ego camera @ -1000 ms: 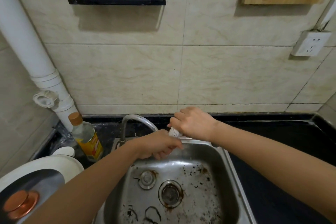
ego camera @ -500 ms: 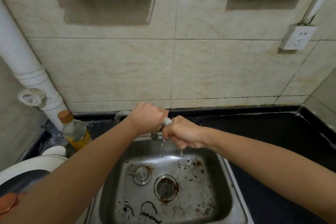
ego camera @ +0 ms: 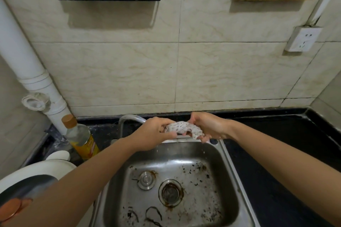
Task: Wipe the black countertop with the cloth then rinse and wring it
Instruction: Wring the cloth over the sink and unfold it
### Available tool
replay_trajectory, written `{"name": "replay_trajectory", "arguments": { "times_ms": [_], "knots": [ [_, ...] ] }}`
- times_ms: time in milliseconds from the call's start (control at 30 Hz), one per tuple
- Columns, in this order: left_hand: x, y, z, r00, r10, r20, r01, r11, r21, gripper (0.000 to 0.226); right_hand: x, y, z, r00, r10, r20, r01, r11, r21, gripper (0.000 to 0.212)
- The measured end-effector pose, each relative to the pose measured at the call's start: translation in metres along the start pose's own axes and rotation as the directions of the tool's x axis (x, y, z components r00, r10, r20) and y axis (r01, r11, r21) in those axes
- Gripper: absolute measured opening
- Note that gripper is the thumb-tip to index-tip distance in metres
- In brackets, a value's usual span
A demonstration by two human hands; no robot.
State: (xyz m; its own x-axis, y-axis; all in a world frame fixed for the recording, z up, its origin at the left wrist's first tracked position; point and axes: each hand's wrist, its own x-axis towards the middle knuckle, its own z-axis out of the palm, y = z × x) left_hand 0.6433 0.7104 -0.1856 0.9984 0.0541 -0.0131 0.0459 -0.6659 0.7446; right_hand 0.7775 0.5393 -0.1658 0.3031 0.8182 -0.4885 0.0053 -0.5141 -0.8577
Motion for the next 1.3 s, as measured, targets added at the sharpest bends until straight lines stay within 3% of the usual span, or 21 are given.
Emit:
{"name": "replay_trajectory", "arguments": {
  "times_ms": [67, 133, 200, 233, 300, 367, 400, 433, 567, 667, 800, 900, 1000, 1133, 1200, 1300],
  "knots": [
    [-0.001, 0.005, -0.005, 0.997, -0.079, 0.003, 0.078, 0.978, -0.193, 0.023, -0.001, 0.002, -0.002, 0.997, -0.055, -0.053, 0.057, 0.998, 0.034, 0.029],
    [-0.001, 0.007, -0.012, 0.974, -0.226, -0.02, 0.201, 0.901, -0.385, 0.029, -0.003, 0.004, -0.001, 0.967, -0.196, -0.166, 0.189, 0.98, -0.055, 0.019],
    [0.002, 0.01, -0.016, 0.936, -0.35, -0.022, 0.28, 0.784, -0.554, 0.032, -0.008, 0.0, 0.003, 0.88, -0.373, -0.294, 0.307, 0.919, -0.248, 0.009],
    [0.004, 0.011, -0.016, 0.918, -0.396, -0.014, 0.302, 0.721, -0.623, 0.032, -0.009, 0.0, 0.005, 0.82, -0.462, -0.338, 0.34, 0.868, -0.363, 0.015],
    [0.008, 0.015, -0.014, 0.882, -0.472, 0.003, 0.321, 0.596, -0.736, 0.031, -0.011, 0.0, 0.006, 0.668, -0.668, -0.328, 0.336, 0.664, -0.667, 0.03],
    [0.011, 0.022, -0.01, 0.848, -0.53, 0.027, 0.326, 0.48, -0.814, 0.031, -0.009, 0.004, 0.005, 0.533, -0.827, -0.176, 0.269, 0.364, -0.892, 0.037],
    [0.012, 0.026, -0.008, 0.84, -0.541, 0.042, 0.322, 0.434, -0.842, 0.033, -0.007, 0.005, 0.005, 0.511, -0.849, -0.133, 0.244, 0.291, -0.925, 0.038],
    [0.012, 0.028, -0.007, 0.837, -0.544, 0.049, 0.317, 0.41, -0.856, 0.036, -0.007, 0.006, 0.004, 0.516, -0.843, -0.152, 0.24, 0.312, -0.919, 0.039],
    [0.014, 0.028, -0.008, 0.856, -0.517, -0.018, 0.271, 0.477, -0.836, 0.053, -0.011, 0.0, 0.014, 0.559, -0.749, -0.355, 0.349, 0.601, -0.719, 0.046],
    [0.016, 0.03, -0.009, 0.874, -0.477, -0.094, 0.213, 0.549, -0.808, 0.052, -0.011, -0.001, 0.025, 0.575, -0.717, -0.394, 0.404, 0.668, -0.625, 0.04],
    [0.013, 0.038, -0.009, 0.914, -0.399, -0.07, 0.188, 0.57, -0.8, 0.056, -0.005, -0.001, 0.03, 0.546, -0.653, -0.525, 0.412, 0.755, -0.51, 0.021],
    [0.009, 0.039, -0.01, 0.925, -0.368, -0.094, 0.161, 0.603, -0.781, 0.057, -0.003, -0.003, 0.03, 0.629, -0.551, -0.548, 0.49, 0.829, -0.27, 0.013],
    [0.007, 0.034, -0.01, 0.938, -0.327, -0.113, 0.154, 0.688, -0.71, 0.041, -0.005, -0.004, 0.029, 0.686, -0.512, -0.517, 0.539, 0.835, -0.113, 0.01],
    [0.005, 0.03, -0.013, 0.944, -0.322, -0.077, 0.158, 0.643, -0.749, 0.039, -0.005, -0.004, 0.028, 0.791, -0.436, -0.43, 0.536, 0.833, 0.141, 0.011],
    [0.004, 0.032, -0.014, 0.95, -0.307, -0.064, 0.145, 0.61, -0.779, 0.03, -0.005, -0.006, 0.028, 0.825, -0.401, -0.397, 0.537, 0.775, 0.334, 0.012],
    [0.004, 0.034, -0.014, 0.957, -0.284, -0.065, 0.122, 0.59, -0.798, 0.027, -0.004, -0.006, 0.032, 0.848, -0.382, -0.367, 0.529, 0.606, 0.593, 0.012]
  ]
}}
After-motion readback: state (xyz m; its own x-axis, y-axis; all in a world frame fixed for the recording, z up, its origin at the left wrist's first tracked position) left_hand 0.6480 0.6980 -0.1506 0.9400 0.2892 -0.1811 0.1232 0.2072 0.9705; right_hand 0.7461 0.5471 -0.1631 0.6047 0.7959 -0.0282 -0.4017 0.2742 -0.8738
